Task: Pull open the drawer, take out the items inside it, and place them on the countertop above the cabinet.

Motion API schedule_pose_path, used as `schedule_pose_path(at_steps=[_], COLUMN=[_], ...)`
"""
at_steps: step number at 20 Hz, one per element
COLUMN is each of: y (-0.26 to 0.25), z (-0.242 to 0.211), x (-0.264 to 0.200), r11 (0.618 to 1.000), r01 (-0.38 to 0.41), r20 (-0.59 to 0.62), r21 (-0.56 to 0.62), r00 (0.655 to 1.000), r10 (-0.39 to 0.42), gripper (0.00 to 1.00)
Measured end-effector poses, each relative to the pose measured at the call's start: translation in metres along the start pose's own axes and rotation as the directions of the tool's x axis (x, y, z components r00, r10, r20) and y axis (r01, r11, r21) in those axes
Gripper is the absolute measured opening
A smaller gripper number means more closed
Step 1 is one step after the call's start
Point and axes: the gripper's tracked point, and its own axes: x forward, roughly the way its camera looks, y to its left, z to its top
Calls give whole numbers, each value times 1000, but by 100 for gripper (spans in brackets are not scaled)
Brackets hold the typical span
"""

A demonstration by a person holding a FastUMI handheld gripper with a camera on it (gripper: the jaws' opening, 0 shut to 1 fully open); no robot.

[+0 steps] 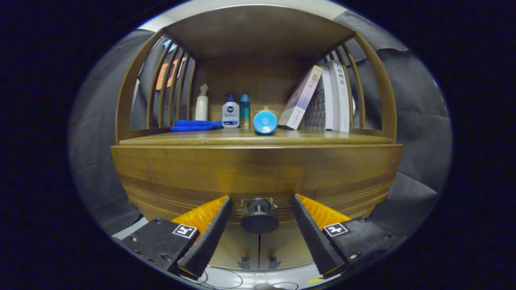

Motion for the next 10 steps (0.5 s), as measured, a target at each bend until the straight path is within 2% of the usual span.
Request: schedule_pose_path(at_steps=[6, 10], y=[-1, -4], z=[0, 4], x=[5, -2], r11=[1000, 999], r01=[-10, -10], r20=[30, -11], r21=[-1, 41], r00=[1000, 1000], r10=[10, 11], gripper=[99, 99])
